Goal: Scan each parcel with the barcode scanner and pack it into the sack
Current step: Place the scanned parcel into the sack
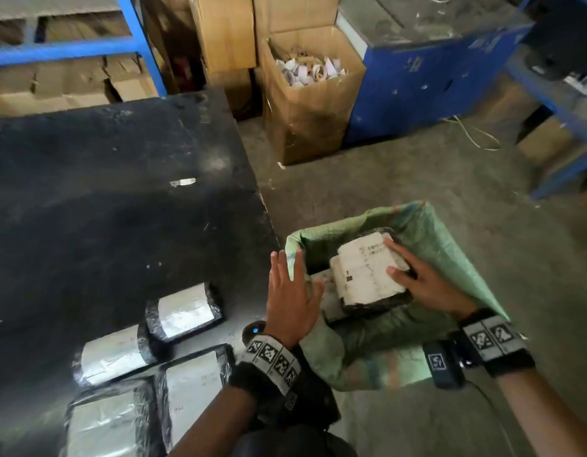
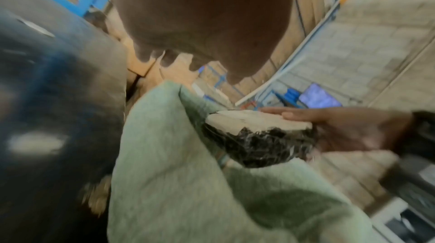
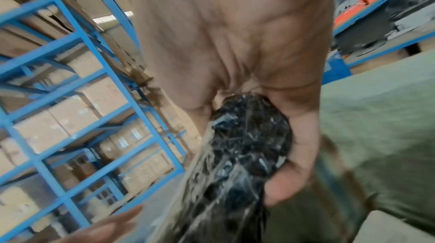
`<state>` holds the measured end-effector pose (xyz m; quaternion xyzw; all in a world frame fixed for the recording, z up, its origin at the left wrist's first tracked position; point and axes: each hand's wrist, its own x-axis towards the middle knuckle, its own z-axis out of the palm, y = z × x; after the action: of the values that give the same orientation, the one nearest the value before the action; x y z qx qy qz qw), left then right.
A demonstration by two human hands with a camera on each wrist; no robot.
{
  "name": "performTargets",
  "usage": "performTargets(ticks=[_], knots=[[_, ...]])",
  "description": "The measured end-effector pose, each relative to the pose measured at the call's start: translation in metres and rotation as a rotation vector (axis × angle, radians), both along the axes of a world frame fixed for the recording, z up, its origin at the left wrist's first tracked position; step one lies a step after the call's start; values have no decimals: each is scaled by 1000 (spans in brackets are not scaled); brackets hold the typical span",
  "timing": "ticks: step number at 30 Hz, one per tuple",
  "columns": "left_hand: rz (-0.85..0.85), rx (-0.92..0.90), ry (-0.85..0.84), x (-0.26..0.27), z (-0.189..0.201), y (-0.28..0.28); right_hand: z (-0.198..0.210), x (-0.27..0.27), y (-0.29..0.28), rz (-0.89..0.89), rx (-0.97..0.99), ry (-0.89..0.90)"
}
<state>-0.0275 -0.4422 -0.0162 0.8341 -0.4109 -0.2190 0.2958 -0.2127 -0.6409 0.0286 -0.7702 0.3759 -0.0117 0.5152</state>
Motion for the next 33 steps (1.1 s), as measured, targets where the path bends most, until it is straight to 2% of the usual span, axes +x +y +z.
performTargets(ticks=[5, 7, 10, 14, 17, 22, 25, 29, 33], knots=[[-38, 62, -80, -23, -29, -31, -56, -5, -87, 50, 94, 481], [-43, 98, -66, -26, -34, -35, -75, 1, -102, 68, 100, 589], [-43, 63, -52, -26, -41, -34, -102, 4, -120, 133, 30, 575], [-27, -15, -34, -21, -47, -32, -132, -1, -135, 167, 120, 454], [-20, -35, -17, -19, -51, -36, -153, -8, -138, 113, 165, 402], [-6, -66, -4, -18, -54, -34, -211, -14, -123, 107, 11, 692], [7, -70, 39, -16, -55, -33, -233, -17, -106, 51, -71, 764], [-21, -31, -4, -17, -58, -35, -230, -13, -109, -14, -94, 720], [-73, 39, -53, -8, -52, -30, -192, 15, -114, -43, -21, 797]])
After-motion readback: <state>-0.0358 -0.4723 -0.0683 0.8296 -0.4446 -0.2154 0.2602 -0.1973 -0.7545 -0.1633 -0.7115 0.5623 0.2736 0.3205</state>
